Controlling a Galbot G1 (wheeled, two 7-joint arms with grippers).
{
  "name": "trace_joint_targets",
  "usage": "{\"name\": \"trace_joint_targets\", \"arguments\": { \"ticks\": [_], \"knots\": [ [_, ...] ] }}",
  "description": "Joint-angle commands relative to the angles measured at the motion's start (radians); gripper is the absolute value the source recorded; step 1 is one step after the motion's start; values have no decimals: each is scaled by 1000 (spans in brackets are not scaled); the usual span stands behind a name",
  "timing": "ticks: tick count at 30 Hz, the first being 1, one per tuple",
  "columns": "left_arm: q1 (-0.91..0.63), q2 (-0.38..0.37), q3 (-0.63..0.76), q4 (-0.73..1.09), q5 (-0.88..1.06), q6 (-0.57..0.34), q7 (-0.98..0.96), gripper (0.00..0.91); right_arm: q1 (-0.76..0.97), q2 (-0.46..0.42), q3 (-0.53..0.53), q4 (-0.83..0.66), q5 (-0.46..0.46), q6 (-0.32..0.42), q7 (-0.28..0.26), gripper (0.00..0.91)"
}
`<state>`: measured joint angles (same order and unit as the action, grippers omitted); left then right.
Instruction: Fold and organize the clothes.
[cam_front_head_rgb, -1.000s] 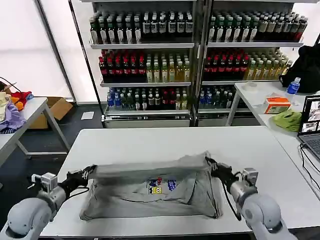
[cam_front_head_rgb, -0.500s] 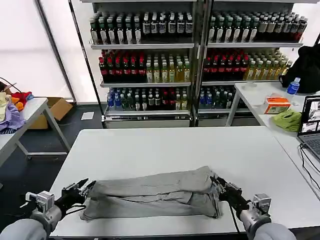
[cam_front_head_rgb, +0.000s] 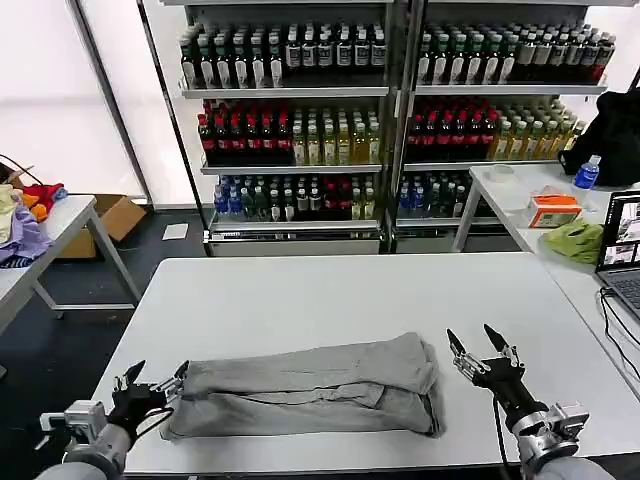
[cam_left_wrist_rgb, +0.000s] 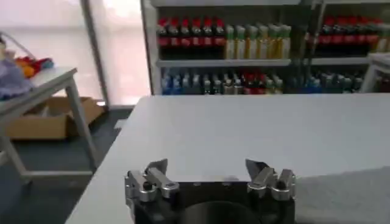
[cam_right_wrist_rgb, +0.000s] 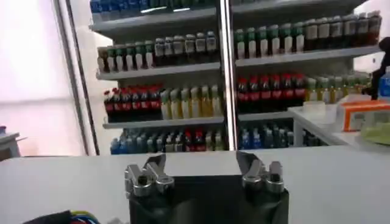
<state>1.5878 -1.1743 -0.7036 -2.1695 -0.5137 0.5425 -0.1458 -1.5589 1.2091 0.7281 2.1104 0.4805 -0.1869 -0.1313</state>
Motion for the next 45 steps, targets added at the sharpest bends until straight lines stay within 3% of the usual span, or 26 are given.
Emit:
{"name": "trace_joint_targets", "arguments": {
  "ticks": [1,4,6,8,9,10,11,14,28,32,38,45],
  "knots": [
    [8,-216,165,14,83,-29,-212,907,-40,34,8,2,-31,76,-7,907],
    [-13,-235,181,68,135,-50,-216,907,-56,44,5,12,-32,77,-12,907],
    [-25,-249,185,104,151,-62,-227,816,-57,49,6,12,-34,77,-14,907],
    [-23,-260,191,110,152,-65,-234,423,-54,54,9,13,-33,76,-12,907],
    [-21,-266,195,108,163,-74,-237,322,-53,54,10,14,-33,74,-11,907],
    [-19,-269,200,107,169,-77,-237,151,-56,55,8,17,-33,73,-9,907],
    [-14,-277,209,108,185,-85,-239,60,-58,56,6,21,-34,73,-9,907],
    [-7,-298,215,116,204,-90,-238,10,-68,61,0,31,-34,73,-11,907],
    [25,-364,247,140,257,-181,-236,20,-132,79,-7,50,7,80,10,907],
    [9,-353,228,138,234,-195,-231,20,-125,57,9,47,22,80,11,907],
    [-1,-253,173,89,153,-191,-168,20,-92,9,37,39,59,65,14,907],
    [-43,-23,-72,101,-17,-164,-14,20,-90,-34,50,33,67,63,14,907]
  ]
}}
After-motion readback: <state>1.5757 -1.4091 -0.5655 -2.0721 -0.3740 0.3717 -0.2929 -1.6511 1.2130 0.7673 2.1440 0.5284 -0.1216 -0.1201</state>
